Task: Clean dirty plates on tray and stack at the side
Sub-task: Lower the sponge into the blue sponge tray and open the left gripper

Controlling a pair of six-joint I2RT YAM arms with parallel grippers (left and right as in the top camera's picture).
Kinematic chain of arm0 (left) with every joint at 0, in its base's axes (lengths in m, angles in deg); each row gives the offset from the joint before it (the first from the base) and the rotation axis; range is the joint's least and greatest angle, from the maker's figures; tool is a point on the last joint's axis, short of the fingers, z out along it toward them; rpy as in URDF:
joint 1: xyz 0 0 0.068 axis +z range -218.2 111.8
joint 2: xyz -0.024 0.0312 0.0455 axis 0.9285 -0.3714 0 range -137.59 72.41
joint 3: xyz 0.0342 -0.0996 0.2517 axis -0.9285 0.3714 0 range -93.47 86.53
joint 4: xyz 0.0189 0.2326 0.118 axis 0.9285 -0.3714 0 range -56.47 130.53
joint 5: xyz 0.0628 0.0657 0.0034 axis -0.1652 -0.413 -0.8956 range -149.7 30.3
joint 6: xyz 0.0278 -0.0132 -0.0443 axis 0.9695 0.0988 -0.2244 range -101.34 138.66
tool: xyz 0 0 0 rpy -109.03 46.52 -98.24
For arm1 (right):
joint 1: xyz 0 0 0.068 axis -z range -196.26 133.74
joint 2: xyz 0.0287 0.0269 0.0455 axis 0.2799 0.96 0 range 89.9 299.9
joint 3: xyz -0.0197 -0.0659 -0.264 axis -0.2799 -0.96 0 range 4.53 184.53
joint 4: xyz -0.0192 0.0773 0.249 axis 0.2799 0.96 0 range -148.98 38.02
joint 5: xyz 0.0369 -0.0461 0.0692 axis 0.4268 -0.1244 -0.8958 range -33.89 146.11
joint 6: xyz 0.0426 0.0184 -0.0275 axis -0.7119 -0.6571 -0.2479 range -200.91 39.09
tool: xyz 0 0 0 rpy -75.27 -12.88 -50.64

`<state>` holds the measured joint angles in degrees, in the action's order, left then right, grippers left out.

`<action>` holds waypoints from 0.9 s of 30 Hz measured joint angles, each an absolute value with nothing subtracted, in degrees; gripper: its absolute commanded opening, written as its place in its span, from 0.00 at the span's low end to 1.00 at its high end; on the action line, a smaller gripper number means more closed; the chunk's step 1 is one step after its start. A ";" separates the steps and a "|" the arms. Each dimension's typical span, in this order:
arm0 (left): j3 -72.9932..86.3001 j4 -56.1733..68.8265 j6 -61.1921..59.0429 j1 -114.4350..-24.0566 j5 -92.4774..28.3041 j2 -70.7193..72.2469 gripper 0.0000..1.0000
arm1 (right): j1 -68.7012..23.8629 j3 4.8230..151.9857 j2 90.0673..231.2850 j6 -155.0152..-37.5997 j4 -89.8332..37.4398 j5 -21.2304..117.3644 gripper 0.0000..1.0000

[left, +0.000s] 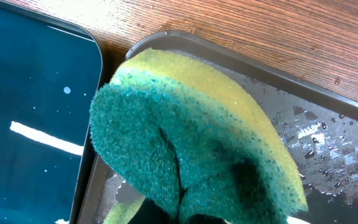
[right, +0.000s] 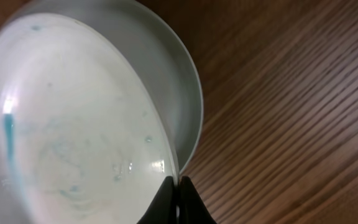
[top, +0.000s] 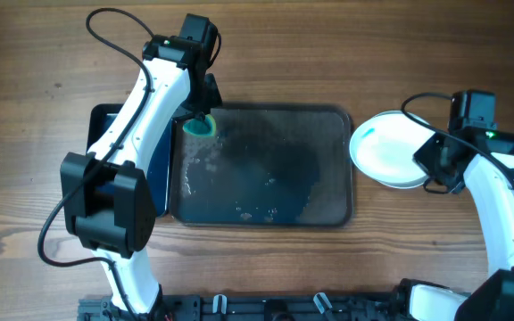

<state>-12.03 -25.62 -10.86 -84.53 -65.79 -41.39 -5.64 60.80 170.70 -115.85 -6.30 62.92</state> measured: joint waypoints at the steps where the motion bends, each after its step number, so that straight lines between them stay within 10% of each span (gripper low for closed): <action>1: -12.03 -25.60 -10.86 -84.53 -65.79 -41.39 0.04 | -5.64 60.16 170.94 -115.89 -6.47 63.07 0.05; 9: -12.03 -25.60 -10.86 -84.53 -65.79 -41.39 0.04 | -5.64 59.40 171.09 -116.07 -7.80 65.30 0.06; 13: -12.03 -25.60 -10.86 -84.53 -65.79 -41.39 0.04 | -5.64 59.40 171.09 -115.76 -10.91 66.04 0.54; 16: -12.03 -25.90 -10.86 -84.53 -65.79 -41.39 0.04 | -5.64 59.42 171.09 -114.71 -12.42 65.78 0.68; 27: -11.97 -30.43 -9.96 -83.03 -65.62 -41.02 0.04 | -8.29 73.69 171.29 -104.68 -9.95 46.70 0.77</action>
